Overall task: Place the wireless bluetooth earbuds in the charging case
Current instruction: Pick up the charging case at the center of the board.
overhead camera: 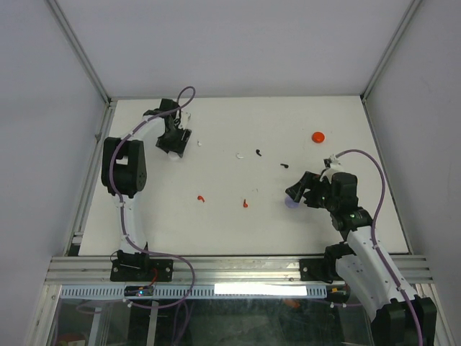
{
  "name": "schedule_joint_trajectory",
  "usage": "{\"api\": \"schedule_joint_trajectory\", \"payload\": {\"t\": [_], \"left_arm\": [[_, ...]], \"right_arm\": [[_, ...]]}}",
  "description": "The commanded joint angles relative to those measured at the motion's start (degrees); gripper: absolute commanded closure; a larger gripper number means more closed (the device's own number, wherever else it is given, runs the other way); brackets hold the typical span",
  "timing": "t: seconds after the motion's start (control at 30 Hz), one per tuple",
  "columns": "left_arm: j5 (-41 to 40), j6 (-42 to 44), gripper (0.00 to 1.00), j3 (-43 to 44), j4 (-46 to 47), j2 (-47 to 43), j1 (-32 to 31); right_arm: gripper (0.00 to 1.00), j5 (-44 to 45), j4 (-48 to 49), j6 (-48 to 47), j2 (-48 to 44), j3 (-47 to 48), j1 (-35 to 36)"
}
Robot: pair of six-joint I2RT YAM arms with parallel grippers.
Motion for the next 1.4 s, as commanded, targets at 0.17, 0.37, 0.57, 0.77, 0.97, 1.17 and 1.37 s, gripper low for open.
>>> {"api": "schedule_joint_trajectory", "payload": {"t": [0.17,0.37,0.57,0.77,0.97,1.17,1.37], "left_arm": [[2.75,-1.13,0.53,3.1,-0.7,1.68,0.48],[5.37,-6.2,0.65,2.59,-0.52,-1.87,0.13],[4.51,-19.52,0.72,-1.05,3.36,-8.82,-0.61],[6.12,-32.7,0.72,-12.64,13.71,-20.87,-3.22],[1.93,-41.94,0.72,-22.09,22.5,-30.09,-11.14],[-1.03,-51.81,0.7,-27.59,30.82,-36.15,-21.9],[-9.03,-57.17,0.72,-29.58,36.24,-39.5,-30.45]], "right_arm": [[0.18,-1.11,2.62,-1.29,-0.81,1.39,-0.09],[0.19,-5.38,6.45,-0.91,-2.28,0.4,-0.13],[0.2,-7.84,13.36,-0.58,-2.53,-0.65,1.34],[0.22,-4.55,25.76,1.2,-1.69,-3.45,8.09],[0.22,-0.26,36.71,0.75,1.27,-3.48,15.8],[0.25,3.55,48.43,-1.11,5.19,-4.38,21.15],[0.27,7.72,60.63,-5.24,8.45,-7.17,25.9]]}}
